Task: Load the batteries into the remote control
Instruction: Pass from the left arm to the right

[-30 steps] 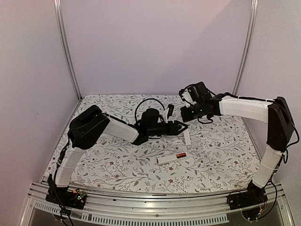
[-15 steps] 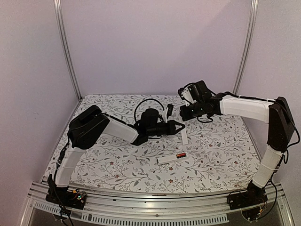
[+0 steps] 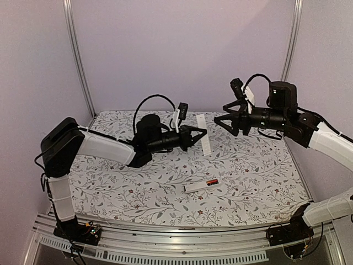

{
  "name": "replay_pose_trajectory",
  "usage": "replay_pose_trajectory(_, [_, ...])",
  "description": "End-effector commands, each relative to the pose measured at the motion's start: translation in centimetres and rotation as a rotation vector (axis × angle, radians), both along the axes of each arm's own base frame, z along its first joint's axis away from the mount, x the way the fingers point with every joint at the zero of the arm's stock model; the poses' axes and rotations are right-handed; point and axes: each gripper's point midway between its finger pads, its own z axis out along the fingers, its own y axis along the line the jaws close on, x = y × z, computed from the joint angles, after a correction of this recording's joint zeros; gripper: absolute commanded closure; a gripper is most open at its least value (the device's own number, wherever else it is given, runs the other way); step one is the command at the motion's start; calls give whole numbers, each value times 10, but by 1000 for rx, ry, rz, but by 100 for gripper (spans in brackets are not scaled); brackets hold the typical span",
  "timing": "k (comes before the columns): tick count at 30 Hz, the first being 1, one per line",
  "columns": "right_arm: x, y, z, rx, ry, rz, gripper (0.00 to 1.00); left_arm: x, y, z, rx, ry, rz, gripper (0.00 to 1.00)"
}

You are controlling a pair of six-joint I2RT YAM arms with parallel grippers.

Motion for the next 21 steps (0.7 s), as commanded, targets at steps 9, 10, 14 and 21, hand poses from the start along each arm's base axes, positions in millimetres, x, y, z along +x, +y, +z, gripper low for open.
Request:
replay_pose_trajectory(9, [-91,14,10,146,-215,430,31,-112,31,133,-135,-562,-135,100])
replay_pose_trajectory(10, [-91,17,9,146,-203,443,31,-117,32,136,-151,-572,-147,100])
replay_pose_trajectory(14, [-99,31,6,151,-171,516,41,-128,31,141,-165,-591,-164,100])
replay_pose_trajectory(21, [-96,45,-10,124,-102,535,62,-128,26,140,-144,-598,-160,100])
